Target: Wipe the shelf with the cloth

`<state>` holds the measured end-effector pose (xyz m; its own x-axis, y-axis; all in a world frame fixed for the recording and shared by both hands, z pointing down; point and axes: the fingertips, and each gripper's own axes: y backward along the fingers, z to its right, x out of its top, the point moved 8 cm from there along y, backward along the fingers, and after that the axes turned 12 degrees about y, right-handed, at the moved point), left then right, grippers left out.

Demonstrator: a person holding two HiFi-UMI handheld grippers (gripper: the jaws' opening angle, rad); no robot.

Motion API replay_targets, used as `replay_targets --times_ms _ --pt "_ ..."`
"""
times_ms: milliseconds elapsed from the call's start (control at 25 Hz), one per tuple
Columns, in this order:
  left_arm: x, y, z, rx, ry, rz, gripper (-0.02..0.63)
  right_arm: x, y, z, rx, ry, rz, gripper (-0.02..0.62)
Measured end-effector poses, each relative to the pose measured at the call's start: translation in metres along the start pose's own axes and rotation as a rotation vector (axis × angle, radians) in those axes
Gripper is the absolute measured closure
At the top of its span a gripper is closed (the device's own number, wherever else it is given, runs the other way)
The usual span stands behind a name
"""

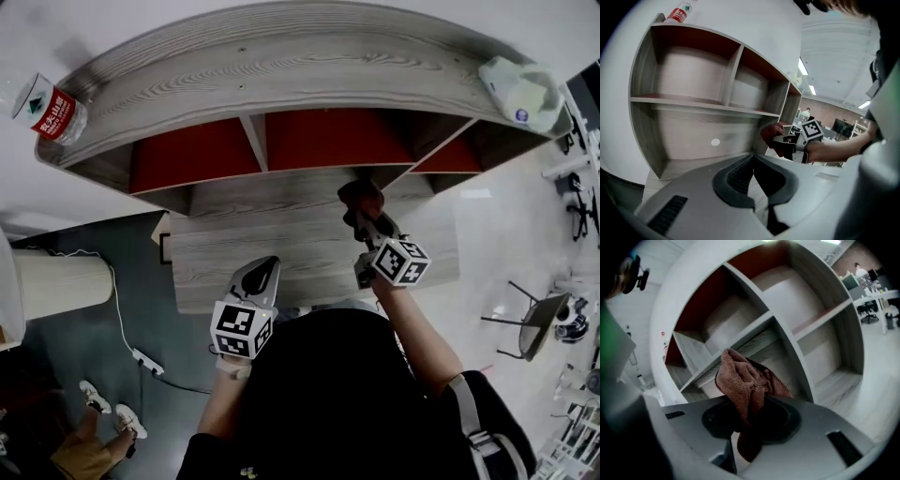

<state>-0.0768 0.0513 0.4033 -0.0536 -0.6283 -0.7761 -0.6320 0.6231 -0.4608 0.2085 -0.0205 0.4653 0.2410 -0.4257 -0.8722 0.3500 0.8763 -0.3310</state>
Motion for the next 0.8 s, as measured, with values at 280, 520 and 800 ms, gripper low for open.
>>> replay_targets --times_ms 280,520,800 --pt "0.013 0.006 -0.012 -0.037 -0.048 0.018 0.6 0.028 0.027 -0.053 0.076 0.338 0.0 0.505" --pt "0.024 0.011 -0.017 -0.062 -0.081 0.038 0.6 0.043 0.044 -0.088 0.121 0.573 0.0 0.505" --pt "0.042 0.017 -0.012 -0.102 -0.141 0.083 0.6 0.067 0.056 -0.113 0.177 0.698 0.02 0.503"
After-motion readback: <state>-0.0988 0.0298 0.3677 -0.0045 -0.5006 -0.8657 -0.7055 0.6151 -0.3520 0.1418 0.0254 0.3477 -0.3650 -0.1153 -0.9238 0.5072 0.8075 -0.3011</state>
